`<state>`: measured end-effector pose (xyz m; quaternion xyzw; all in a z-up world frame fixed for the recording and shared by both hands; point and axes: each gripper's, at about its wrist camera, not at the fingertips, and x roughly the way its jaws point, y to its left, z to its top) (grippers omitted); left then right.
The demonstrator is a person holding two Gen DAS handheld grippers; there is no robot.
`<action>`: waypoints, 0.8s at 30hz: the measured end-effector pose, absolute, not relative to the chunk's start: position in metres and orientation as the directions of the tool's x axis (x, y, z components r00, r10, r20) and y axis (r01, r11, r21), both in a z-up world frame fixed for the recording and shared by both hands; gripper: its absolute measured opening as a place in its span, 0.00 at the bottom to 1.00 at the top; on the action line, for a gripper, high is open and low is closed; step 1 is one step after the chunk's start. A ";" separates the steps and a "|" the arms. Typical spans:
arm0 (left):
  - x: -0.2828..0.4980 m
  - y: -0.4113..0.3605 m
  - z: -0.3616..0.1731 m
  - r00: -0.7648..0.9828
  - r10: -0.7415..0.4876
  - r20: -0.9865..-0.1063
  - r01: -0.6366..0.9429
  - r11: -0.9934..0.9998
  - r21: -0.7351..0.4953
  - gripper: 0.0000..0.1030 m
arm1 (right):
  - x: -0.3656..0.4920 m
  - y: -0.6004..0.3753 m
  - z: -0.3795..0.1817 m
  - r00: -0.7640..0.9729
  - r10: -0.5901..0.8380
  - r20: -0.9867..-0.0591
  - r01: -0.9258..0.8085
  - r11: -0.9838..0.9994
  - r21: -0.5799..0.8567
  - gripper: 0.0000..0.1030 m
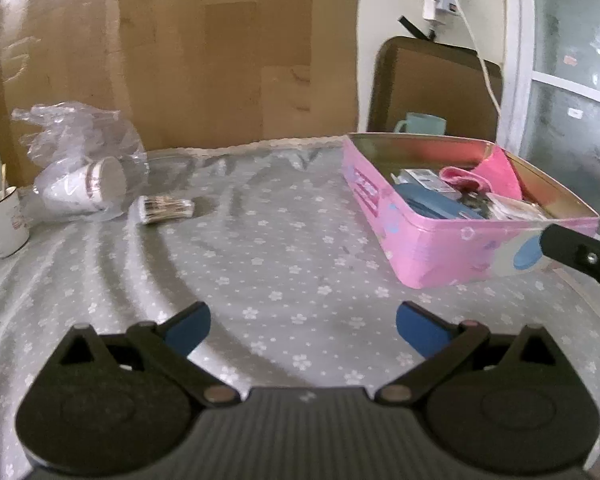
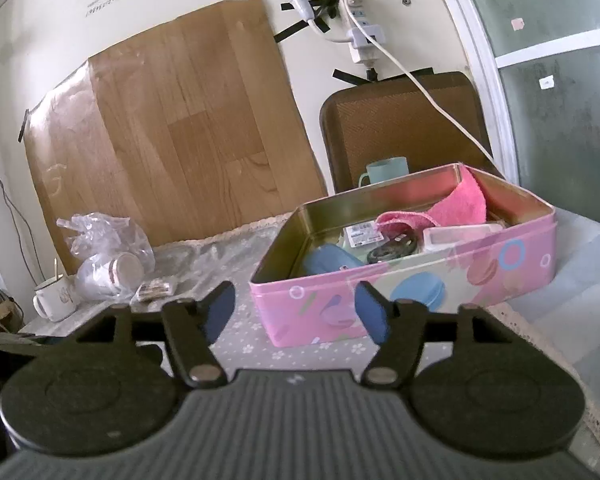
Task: Organize soft objects
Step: 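Withdraw the right gripper from the tin toward the cotton swab bag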
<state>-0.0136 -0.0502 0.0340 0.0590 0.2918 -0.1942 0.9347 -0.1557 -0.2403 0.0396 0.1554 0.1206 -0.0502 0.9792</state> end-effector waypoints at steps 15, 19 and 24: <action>-0.005 -0.040 0.022 0.792 -0.211 -0.573 0.332 0.936 0.114 1.00 | -0.144 -0.227 0.034 0.957 -0.054 -0.286 0.141 0.945 0.294 0.85; -0.001 -0.036 0.018 0.781 -0.223 -0.583 0.342 0.934 0.100 1.00 | -0.138 -0.219 0.033 0.952 -0.048 -0.302 0.136 0.951 0.278 0.85; 0.008 -0.026 0.013 0.772 -0.228 -0.593 0.333 0.940 0.072 1.00 | -0.129 -0.209 0.030 0.946 -0.034 -0.323 0.117 0.963 0.242 0.85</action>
